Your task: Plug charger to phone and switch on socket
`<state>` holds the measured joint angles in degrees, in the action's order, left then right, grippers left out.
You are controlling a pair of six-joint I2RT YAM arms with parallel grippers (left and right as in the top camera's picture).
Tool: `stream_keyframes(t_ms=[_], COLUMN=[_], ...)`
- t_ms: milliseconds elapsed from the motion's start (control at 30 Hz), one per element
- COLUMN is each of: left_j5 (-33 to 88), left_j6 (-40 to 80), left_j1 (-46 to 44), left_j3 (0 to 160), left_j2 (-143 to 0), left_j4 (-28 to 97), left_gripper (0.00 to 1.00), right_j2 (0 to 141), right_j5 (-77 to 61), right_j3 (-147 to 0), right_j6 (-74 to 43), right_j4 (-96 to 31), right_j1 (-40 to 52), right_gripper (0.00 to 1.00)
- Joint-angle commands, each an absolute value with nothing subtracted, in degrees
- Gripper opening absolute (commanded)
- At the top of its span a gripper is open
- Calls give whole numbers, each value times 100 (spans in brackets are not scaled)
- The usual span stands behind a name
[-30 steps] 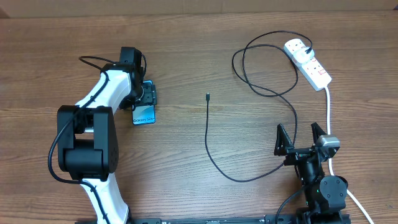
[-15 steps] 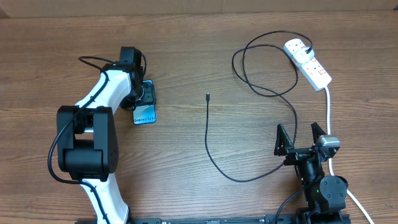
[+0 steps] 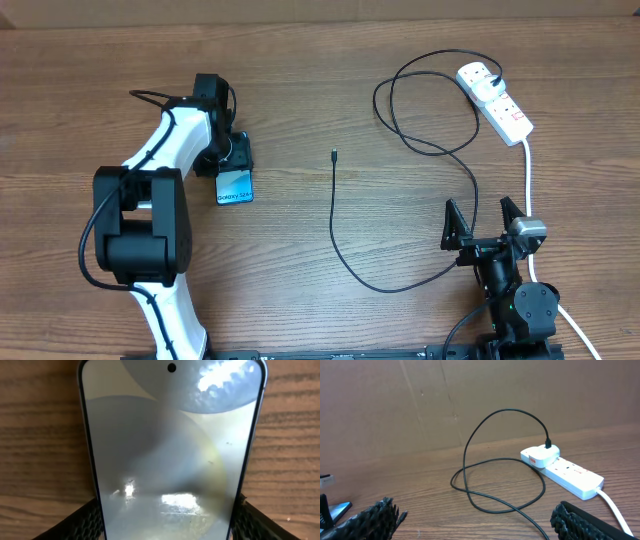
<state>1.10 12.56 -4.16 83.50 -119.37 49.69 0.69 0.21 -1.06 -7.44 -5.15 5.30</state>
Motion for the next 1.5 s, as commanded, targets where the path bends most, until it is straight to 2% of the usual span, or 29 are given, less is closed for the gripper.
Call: stream_keyframes(t_ms=[0, 233, 300, 400, 567, 933, 1233, 1400, 1467], left_j5=[364, 362, 360, 294, 237, 373, 1170, 1605, 2145], left_j6=[1374, 1376, 1374, 1376, 1376, 1686, 2086, 3070, 3221], left_j1=[-475, -475, -475, -475, -475, -475, -475, -475, -475], left_j3=[8759, 9035, 9035, 9035, 9059, 10149, 10892, 10892, 10892], left_j2=[-12105, -12105, -12105, -12105, -12105, -12105, -12105, -12105, -12105], left_j4=[5172, 5417, 5417, 5419, 5435, 6412, 7054, 7336, 7435], left_gripper=[42, 40, 36, 27, 4, 4, 4, 4, 4], right_j2=[16, 16, 16, 16, 16, 16, 16, 16, 16], right_j5=[-8, -8, -8, -8, -8, -8, -10, -8, -8], right_j3=[-45, -45, -45, -45, -45, -45, -45, -45, -45], right_j6=[-740, -740, -740, -740, -742, -740, -740, -740, -740], right_j4=[-478, -478, -478, -478, -478, -478, -478, -478, -478], right_j1=[552, 552, 552, 550, 550, 550, 550, 550, 550], right_gripper=[100, 100, 100, 100, 100, 100, 100, 100, 100])
